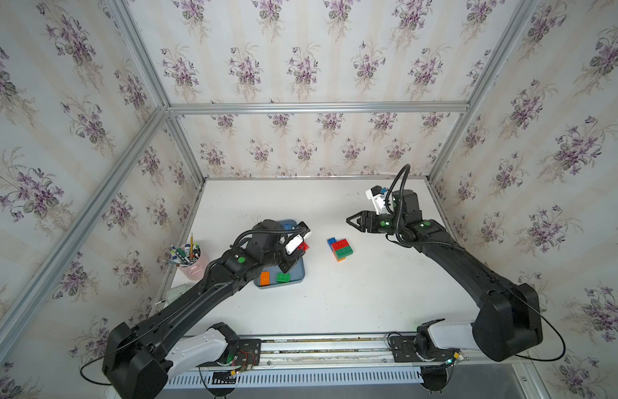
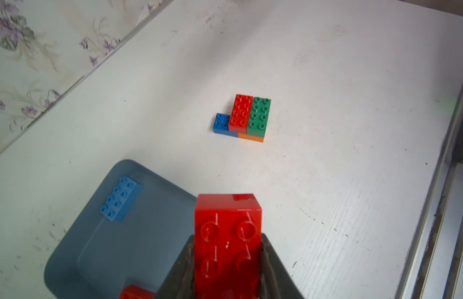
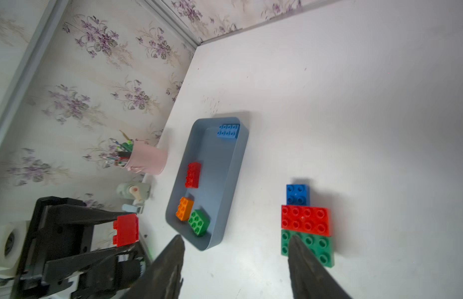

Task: Assemble a rectangle with lego
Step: Pick up the lego brick from the storage box, then place the lego brick at the center of the board.

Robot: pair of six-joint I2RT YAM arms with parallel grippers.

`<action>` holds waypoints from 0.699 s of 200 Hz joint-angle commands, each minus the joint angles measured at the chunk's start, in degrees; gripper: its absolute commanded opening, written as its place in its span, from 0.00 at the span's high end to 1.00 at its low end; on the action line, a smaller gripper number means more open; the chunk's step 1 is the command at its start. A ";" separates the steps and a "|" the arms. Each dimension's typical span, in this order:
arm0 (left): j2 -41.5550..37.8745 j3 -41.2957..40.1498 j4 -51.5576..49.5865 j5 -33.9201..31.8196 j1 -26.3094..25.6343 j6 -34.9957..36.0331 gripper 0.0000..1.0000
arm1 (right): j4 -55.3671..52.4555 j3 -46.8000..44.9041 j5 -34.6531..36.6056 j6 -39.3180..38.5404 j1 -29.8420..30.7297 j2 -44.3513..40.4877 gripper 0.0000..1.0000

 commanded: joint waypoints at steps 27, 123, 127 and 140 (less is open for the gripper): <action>2.63 2.33 5.60 6.12 -0.42 5.62 0.78 | -1.81 2.43 -13.90 4.10 0.59 1.56 0.36; 12.15 3.21 -2.75 -27.16 -0.18 -28.35 0.78 | -4.17 1.91 -2.03 2.46 0.71 4.19 0.36; 12.66 3.16 -3.68 -27.54 -0.07 -30.90 0.78 | -4.02 1.90 -1.59 2.47 0.69 4.39 0.36; 14.09 2.60 -4.94 -29.73 0.05 -39.05 0.78 | -3.69 2.17 -0.72 2.75 0.72 4.99 0.36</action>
